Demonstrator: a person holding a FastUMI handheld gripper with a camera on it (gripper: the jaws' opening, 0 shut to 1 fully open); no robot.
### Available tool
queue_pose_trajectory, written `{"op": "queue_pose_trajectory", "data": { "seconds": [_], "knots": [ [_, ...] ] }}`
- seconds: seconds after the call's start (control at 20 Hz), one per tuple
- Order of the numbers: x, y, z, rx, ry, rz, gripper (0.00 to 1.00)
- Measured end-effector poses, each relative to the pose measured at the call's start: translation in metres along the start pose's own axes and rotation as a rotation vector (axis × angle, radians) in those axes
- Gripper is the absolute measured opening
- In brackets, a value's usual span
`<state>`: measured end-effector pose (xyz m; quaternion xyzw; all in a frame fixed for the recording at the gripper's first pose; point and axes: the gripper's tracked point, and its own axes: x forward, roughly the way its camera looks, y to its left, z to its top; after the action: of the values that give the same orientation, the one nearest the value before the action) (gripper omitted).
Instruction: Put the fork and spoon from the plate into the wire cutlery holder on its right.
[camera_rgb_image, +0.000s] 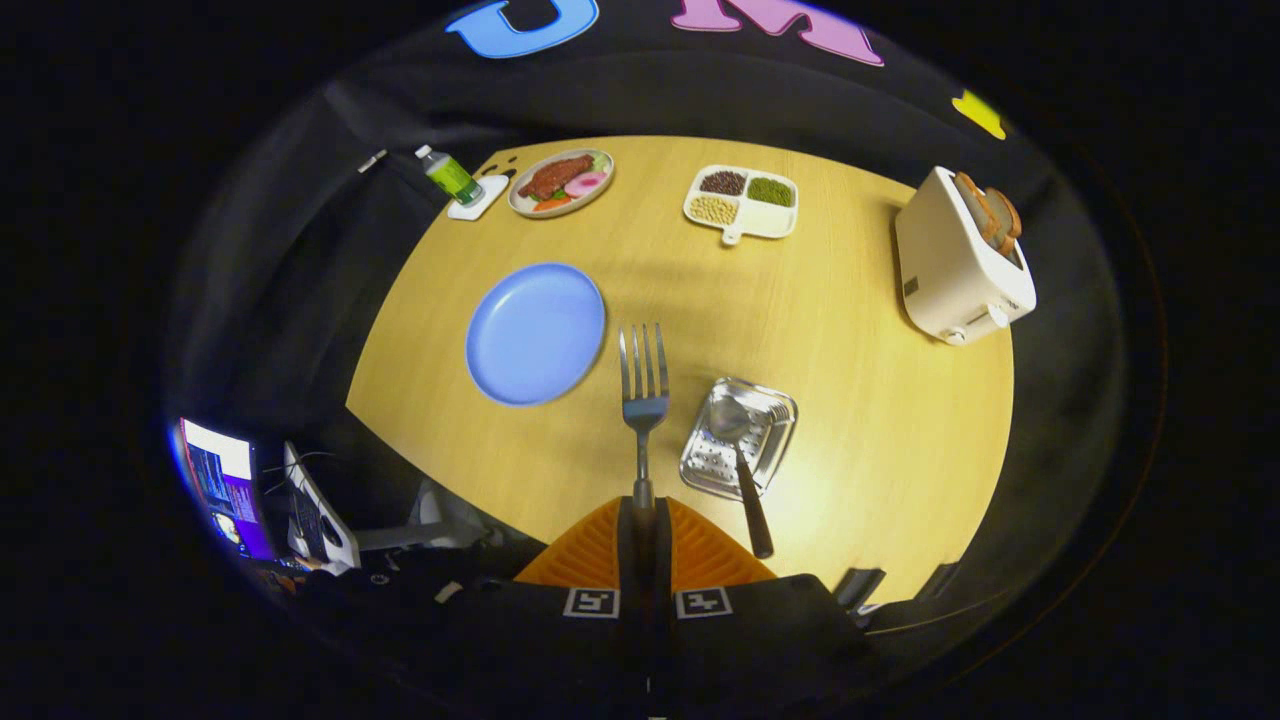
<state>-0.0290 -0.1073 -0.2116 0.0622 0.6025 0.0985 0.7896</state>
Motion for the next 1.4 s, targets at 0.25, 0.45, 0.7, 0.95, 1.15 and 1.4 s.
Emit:
{"op": "queue_pose_trajectory", "data": {
  "seconds": [0.25,0.45,0.7,0.95,1.15,1.4],
  "knots": [
    [-0.001,-0.049,-0.028,0.007,0.28,-0.017,0.06],
    [0.008,-0.07,-0.029,-0.043,0.482,-0.055,0.06],
    [0.025,-0.069,-0.018,-0.087,0.649,-0.09,0.06],
    [0.05,-0.068,-0.009,-0.073,0.742,-0.109,0.06],
    [0.067,-0.068,-0.002,-0.046,0.772,-0.128,0.07],
    [0.081,-0.064,0.006,-0.02,0.713,-0.107,0.1]
  ]
}}
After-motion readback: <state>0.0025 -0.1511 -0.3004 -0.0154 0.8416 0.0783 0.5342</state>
